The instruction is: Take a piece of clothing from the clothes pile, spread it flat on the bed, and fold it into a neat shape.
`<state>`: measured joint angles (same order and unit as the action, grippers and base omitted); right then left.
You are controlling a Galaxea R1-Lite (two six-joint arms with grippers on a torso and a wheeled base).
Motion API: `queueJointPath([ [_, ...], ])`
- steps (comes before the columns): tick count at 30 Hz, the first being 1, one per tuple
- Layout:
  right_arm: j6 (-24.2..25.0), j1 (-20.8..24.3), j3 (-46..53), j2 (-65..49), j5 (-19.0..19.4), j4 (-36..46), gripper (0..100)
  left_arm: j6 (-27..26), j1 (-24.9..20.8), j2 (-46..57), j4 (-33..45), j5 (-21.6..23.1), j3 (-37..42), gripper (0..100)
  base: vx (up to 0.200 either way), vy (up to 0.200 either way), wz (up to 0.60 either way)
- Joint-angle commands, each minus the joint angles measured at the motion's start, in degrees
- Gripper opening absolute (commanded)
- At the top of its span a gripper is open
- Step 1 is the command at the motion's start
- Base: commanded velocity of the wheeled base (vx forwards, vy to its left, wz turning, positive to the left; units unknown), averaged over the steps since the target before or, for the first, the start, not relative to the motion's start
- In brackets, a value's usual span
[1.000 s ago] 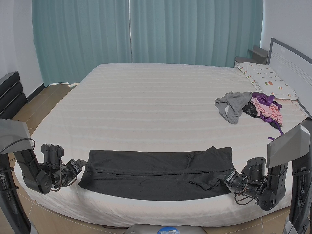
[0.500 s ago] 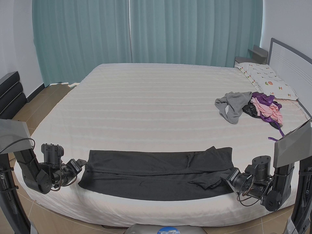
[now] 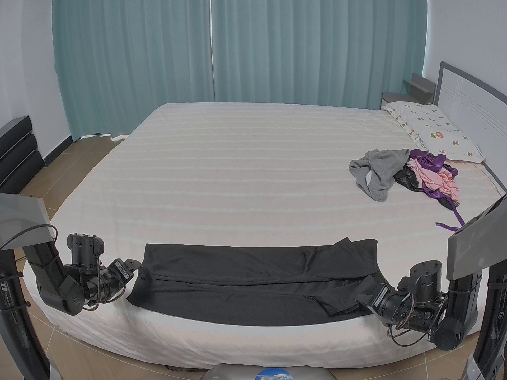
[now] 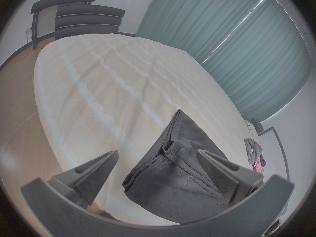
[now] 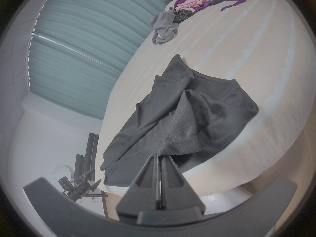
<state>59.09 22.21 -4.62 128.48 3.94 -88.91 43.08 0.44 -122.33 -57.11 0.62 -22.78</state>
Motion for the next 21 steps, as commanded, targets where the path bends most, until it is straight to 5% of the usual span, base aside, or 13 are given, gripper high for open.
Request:
queueJointPath([
  [1,-2.22,0.11,1.37,0.99,0.02,0.58,0,-0.02,0.09,-0.19,-0.02,-0.01,0.02,100,0.0,0.0,0.0],
  [2,-3.63,0.03,1.72,1.43,0.02,0.75,0,-0.02,0.0,-0.19,-0.02,-0.01,0.02,100,0.0,0.0,0.0],
  [3,-4.6,-0.06,1.98,1.87,0.02,1.02,100,0.07,0.0,-0.19,-0.02,-0.01,-0.07,100,0.0,0.0,0.0],
  [21,-7.06,-5.42,1.19,-7.19,0.02,1.1,100,0.07,0.26,-0.27,-0.02,-0.09,-0.16,100,0.0,0.0,0.0],
])
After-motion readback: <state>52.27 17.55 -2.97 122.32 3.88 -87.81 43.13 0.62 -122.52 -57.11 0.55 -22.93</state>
